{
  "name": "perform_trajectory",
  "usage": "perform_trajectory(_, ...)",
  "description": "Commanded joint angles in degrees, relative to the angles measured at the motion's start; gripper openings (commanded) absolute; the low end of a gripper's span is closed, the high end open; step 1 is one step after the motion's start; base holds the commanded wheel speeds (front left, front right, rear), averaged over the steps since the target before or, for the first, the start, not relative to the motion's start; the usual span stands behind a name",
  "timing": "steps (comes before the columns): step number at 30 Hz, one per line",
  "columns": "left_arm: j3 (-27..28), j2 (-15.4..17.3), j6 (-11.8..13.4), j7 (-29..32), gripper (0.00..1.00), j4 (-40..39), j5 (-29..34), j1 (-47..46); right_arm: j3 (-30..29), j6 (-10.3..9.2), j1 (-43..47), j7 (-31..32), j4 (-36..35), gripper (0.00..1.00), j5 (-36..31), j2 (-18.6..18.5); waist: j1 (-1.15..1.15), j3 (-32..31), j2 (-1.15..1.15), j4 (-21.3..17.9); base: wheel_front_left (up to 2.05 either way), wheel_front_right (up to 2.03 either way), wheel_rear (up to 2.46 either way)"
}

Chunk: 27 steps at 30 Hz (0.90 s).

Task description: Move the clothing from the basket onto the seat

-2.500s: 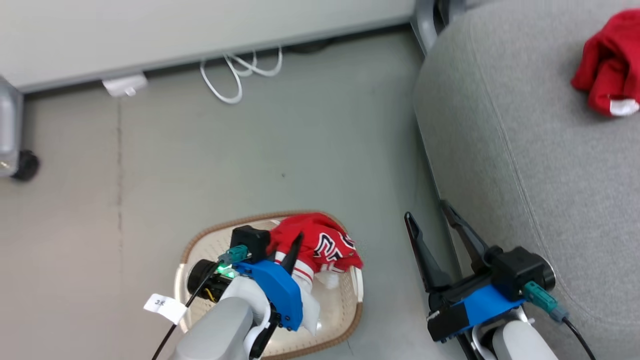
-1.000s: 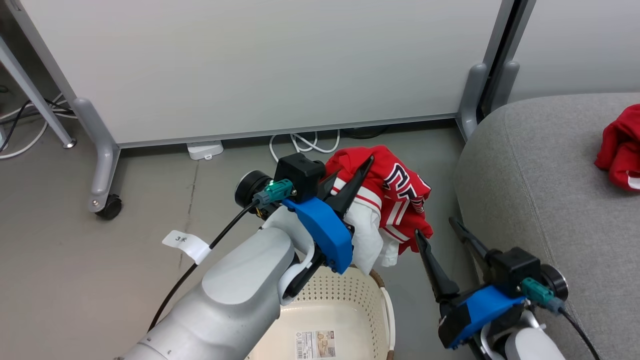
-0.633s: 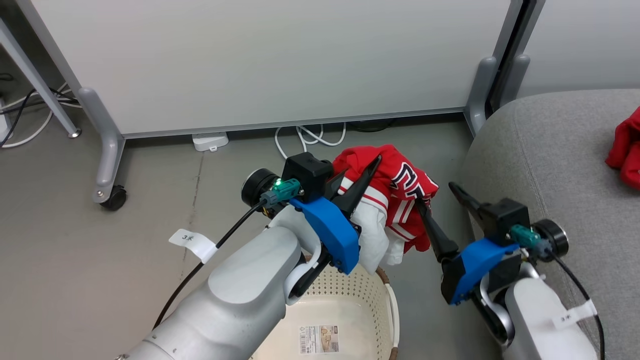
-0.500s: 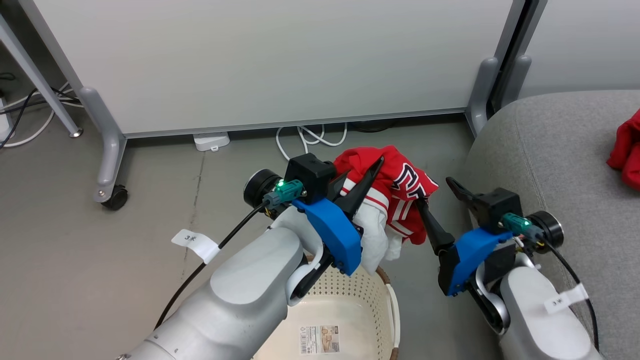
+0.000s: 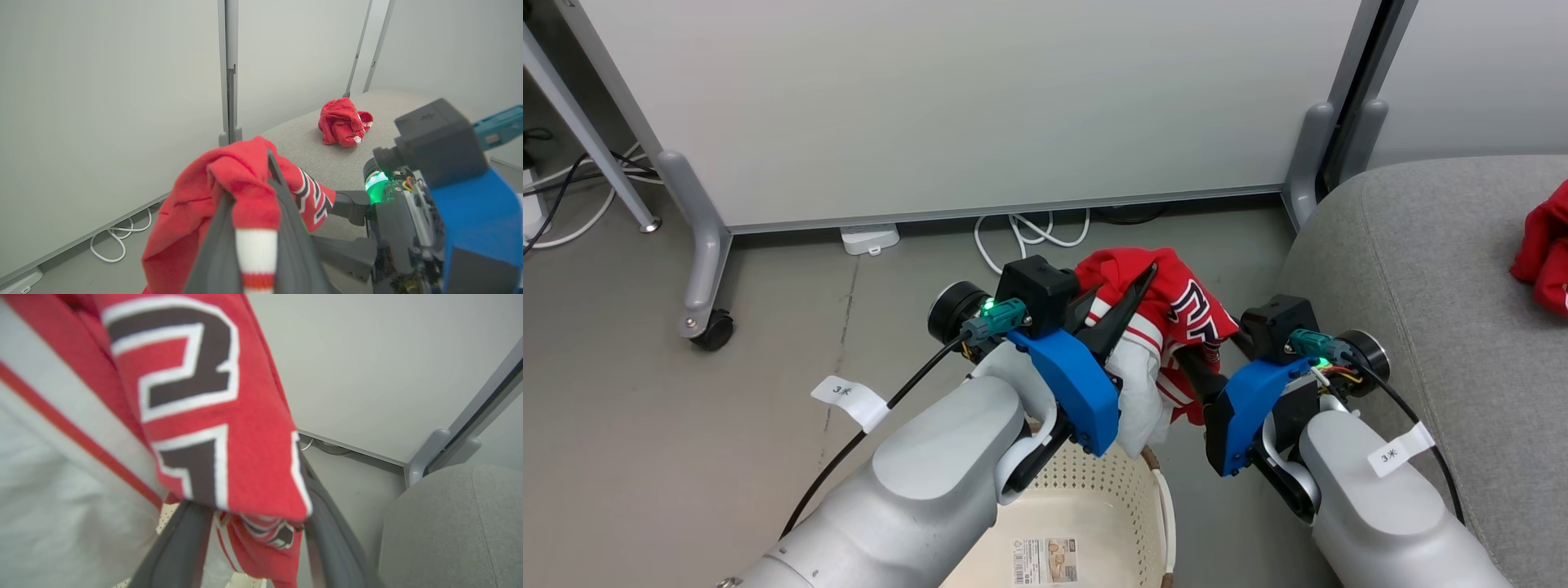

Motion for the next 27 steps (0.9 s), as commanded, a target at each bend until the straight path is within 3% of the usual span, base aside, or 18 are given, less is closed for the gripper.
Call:
perform_trajectory(1,-0.07,0.05,-0.45,-0.38,0.00,0.05,-0.14,-1.06,0.47,0.03,-1.09,-0.78,0.70,0.00,0.60,-0.06,-0.01,-0.10,0.00,-0.06,0.00,0.00,0.00)
perform_trajectory(12,-0.04,0.38,-0.34,-0.73,0.00,0.57,-0.50,-0.93,3.30,0.03,-3.46,-4.54,6.00,0.00,4.72,0.21,-0.01,-0.86,0.00,-0.73,0.00,0.00,0.00)
perform_trajectory(13,-0.03,0.39,-0.26,-0.76,0.05,0.62,-0.51,-0.94,3.55,0.02,-3.64,-4.67,6.38,0.00,5.00,0.12,-0.01,-0.90,0.00,-0.78,0.00,0.00,0.00)
perform_trajectory(16,0.02,0.44,-0.01,-0.73,0.49,0.68,-0.60,-0.87,4.29,0.03,-3.96,-5.30,7.32,0.00,5.85,0.06,-0.01,-1.01,0.00,-0.98,0.00,0.00,0.00)
perform_trajectory(17,0.02,0.46,0.05,-0.75,0.73,0.66,-0.62,-0.81,4.53,0.03,-4.11,-5.46,7.55,0.00,5.99,0.08,-0.01,-1.03,0.00,-1.04,0.00,0.00,0.00)
perform_trajectory(18,0.01,0.50,0.06,-0.78,0.89,0.67,-0.62,-0.77,4.74,0.02,-4.25,-5.69,7.79,0.00,6.22,0.10,-0.01,-1.04,0.00,-1.11,0.00,0.00,0.00)
perform_trajectory(19,-0.01,0.55,0.06,-0.76,1.00,0.70,-0.62,-0.75,4.94,0.03,-4.37,-5.79,8.00,0.00,6.38,0.15,-0.01,-1.05,0.00,-1.17,0.00,0.00,0.00)
perform_trajectory(27,-0.06,0.70,0.55,-0.98,1.00,0.83,-0.42,-0.60,6.27,0.02,-5.26,-6.80,9.47,0.00,7.35,0.30,-0.01,-1.12,0.00,-1.35,0.00,0.00,0.00)
